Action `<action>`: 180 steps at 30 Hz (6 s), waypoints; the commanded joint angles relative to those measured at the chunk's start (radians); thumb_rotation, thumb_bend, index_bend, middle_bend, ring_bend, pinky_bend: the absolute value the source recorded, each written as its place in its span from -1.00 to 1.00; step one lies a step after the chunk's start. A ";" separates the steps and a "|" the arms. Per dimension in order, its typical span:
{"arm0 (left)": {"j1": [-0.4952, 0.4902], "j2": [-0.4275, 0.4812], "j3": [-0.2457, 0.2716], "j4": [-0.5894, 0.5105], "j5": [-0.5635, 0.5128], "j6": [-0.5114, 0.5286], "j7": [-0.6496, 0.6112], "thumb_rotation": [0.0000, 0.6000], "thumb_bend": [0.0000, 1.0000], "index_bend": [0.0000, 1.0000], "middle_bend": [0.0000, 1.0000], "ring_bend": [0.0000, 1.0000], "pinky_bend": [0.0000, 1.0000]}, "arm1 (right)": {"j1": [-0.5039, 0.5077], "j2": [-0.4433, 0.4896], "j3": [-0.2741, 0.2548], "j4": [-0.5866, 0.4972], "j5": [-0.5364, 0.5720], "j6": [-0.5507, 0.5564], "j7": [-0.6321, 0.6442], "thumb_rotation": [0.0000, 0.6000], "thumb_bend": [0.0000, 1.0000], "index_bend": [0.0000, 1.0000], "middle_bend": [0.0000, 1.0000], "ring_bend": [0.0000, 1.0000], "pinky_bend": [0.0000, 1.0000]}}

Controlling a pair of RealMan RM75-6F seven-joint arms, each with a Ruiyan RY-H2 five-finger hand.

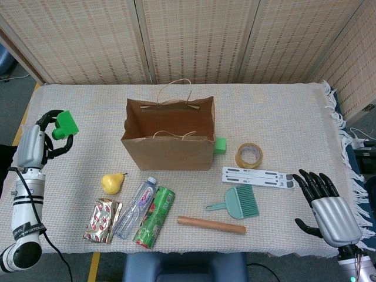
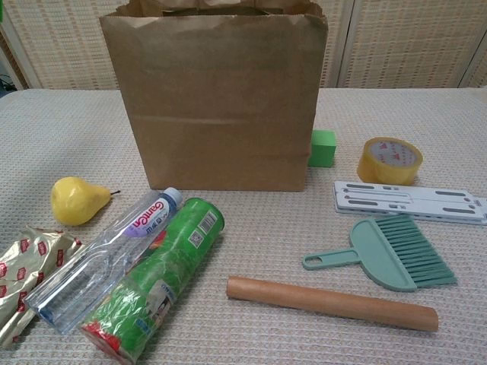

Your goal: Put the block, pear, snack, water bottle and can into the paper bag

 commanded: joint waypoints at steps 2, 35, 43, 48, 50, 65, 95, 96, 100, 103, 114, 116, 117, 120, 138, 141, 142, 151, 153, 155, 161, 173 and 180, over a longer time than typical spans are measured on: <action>-0.119 -0.023 -0.062 -0.049 -0.097 -0.012 0.064 1.00 0.15 0.24 0.24 0.16 0.39 | 0.003 -0.002 0.002 0.002 0.006 -0.005 -0.002 1.00 -0.81 -1.00 -1.00 -1.00 -1.00; -0.469 -0.214 0.017 0.110 -0.223 -0.087 0.322 1.00 -0.20 -0.98 -1.00 -1.00 -0.72 | 0.040 -0.001 0.026 0.024 0.098 -0.047 0.020 1.00 -0.81 -1.00 -1.00 -1.00 -1.00; -0.439 -0.166 0.038 0.069 -0.216 -0.090 0.300 1.00 -0.22 -1.00 -1.00 -1.00 -0.72 | 0.037 -0.009 0.020 0.019 0.087 -0.040 0.002 1.00 -0.81 -1.00 -1.00 -1.00 -1.00; -0.386 -0.115 0.044 0.022 -0.179 -0.064 0.253 1.00 -0.05 -0.80 -0.94 -0.93 -0.57 | 0.035 -0.008 0.018 0.018 0.084 -0.038 0.006 1.00 -0.81 -1.00 -1.00 -1.00 -1.00; -0.347 -0.087 0.057 0.013 -0.128 -0.033 0.229 1.00 0.02 -0.63 -0.79 -0.78 -0.42 | 0.035 -0.008 0.017 0.018 0.083 -0.039 0.005 1.00 -0.81 -1.00 -1.00 -1.00 -1.00; 0.007 0.167 0.308 0.006 0.287 -0.108 -0.072 1.00 -0.13 -0.45 -0.46 -0.47 -0.19 | 0.039 -0.013 0.005 0.010 0.076 -0.055 0.000 1.00 -0.81 -1.00 -1.00 -1.00 -1.00; -0.036 -0.126 0.460 0.198 0.438 -0.317 0.132 1.00 -0.29 -1.00 -1.00 -1.00 -0.68 | 0.049 -0.034 -0.001 0.011 0.099 -0.074 -0.040 1.00 -0.81 -1.00 -1.00 -1.00 -1.00; -0.041 -0.138 0.456 0.204 0.429 -0.319 0.141 1.00 -0.29 -1.00 -1.00 -1.00 -0.70 | 0.050 -0.034 -0.001 0.011 0.102 -0.075 -0.041 1.00 -0.81 -1.00 -1.00 -1.00 -1.00; -0.069 -0.184 0.443 0.237 0.392 -0.333 0.180 1.00 -0.30 -1.00 -1.00 -1.00 -0.71 | 0.053 -0.032 -0.001 0.011 0.115 -0.083 -0.040 1.00 -0.81 -1.00 -1.00 -1.00 -1.00; -0.086 -0.213 0.433 0.261 0.367 -0.342 0.196 1.00 -0.30 -1.00 -1.00 -1.00 -0.73 | 0.056 -0.030 0.001 0.010 0.123 -0.084 -0.039 1.00 -0.81 -1.00 -1.00 -1.00 -1.00; -0.127 -0.238 0.446 0.337 0.242 -0.406 0.251 1.00 -0.30 -1.00 -1.00 -1.00 -0.79 | 0.073 -0.025 0.015 0.019 0.165 -0.101 -0.021 1.00 -0.81 -1.00 -1.00 -1.00 -1.00; -0.133 -0.247 0.449 0.352 0.223 -0.411 0.259 1.00 -0.29 -1.00 -1.00 -1.00 -0.81 | 0.077 -0.025 0.015 0.020 0.173 -0.108 -0.021 1.00 -0.81 -1.00 -1.00 -1.00 -1.00; -0.136 -0.251 0.450 0.358 0.217 -0.414 0.262 1.00 -0.29 -1.00 -1.00 -1.00 -0.81 | 0.079 -0.025 0.016 0.020 0.175 -0.110 -0.021 1.00 -0.81 -1.00 -1.00 -1.00 -1.00; -0.146 -0.264 0.456 0.376 0.195 -0.424 0.274 1.00 -0.29 -1.00 -1.00 -1.00 -0.81 | 0.082 -0.025 0.016 0.018 0.177 -0.114 -0.020 1.00 -0.81 -1.00 -1.00 -1.00 -1.00; -0.113 -0.272 0.467 0.388 0.208 -0.273 0.317 1.00 0.16 0.18 0.15 0.10 0.42 | 0.084 -0.021 0.003 0.004 0.160 -0.116 -0.014 1.00 -0.81 -1.00 -1.00 -1.00 -1.00; -0.101 -0.242 0.435 0.372 0.203 -0.223 0.305 1.00 0.17 0.19 0.16 0.10 0.42 | 0.080 -0.018 0.000 0.000 0.151 -0.111 -0.009 1.00 -0.81 -1.00 -1.00 -1.00 -1.00; -0.095 -0.229 0.415 0.366 0.197 -0.194 0.301 1.00 0.17 0.19 0.16 0.10 0.42 | 0.079 -0.017 -0.002 -0.001 0.147 -0.109 -0.008 1.00 -0.81 -1.00 -1.00 -1.00 -1.00; -0.044 -0.147 0.106 0.225 0.002 0.009 0.080 1.00 0.16 0.19 0.16 0.10 0.39 | 0.068 -0.009 -0.015 -0.011 0.104 -0.098 0.000 1.00 -0.81 -1.00 -1.00 -1.00 -1.00; -0.040 -0.133 0.055 0.186 -0.042 0.011 0.035 1.00 0.16 0.19 0.16 0.10 0.38 | 0.067 -0.008 -0.016 -0.013 0.098 -0.097 0.000 1.00 -0.81 -1.00 -1.00 -1.00 -1.00; -0.040 -0.125 0.039 0.170 -0.060 0.006 0.024 1.00 0.17 0.19 0.17 0.10 0.38 | 0.067 -0.007 -0.017 -0.014 0.096 -0.097 0.000 1.00 -0.81 -1.00 -1.00 -1.00 -1.00; -0.092 -0.047 -0.134 0.004 -0.213 -0.044 -0.034 1.00 0.17 0.19 0.19 0.10 0.37 | 0.056 -0.003 -0.026 -0.018 0.060 -0.083 -0.002 1.00 -0.81 -1.00 -1.00 -1.00 -1.00; -0.326 -0.170 -0.096 0.041 -0.237 -0.032 0.143 1.00 0.17 0.20 0.20 0.10 0.37 | 0.065 -0.004 -0.014 -0.009 0.085 -0.095 0.002 1.00 -0.81 -1.00 -1.00 -1.00 -1.00; -0.414 -0.258 -0.003 0.147 -0.172 -0.050 0.238 1.00 0.14 0.11 0.09 -0.04 0.20 | 0.070 0.003 -0.007 0.003 0.114 -0.102 0.022 1.00 -0.81 -1.00 -1.00 -1.00 -1.00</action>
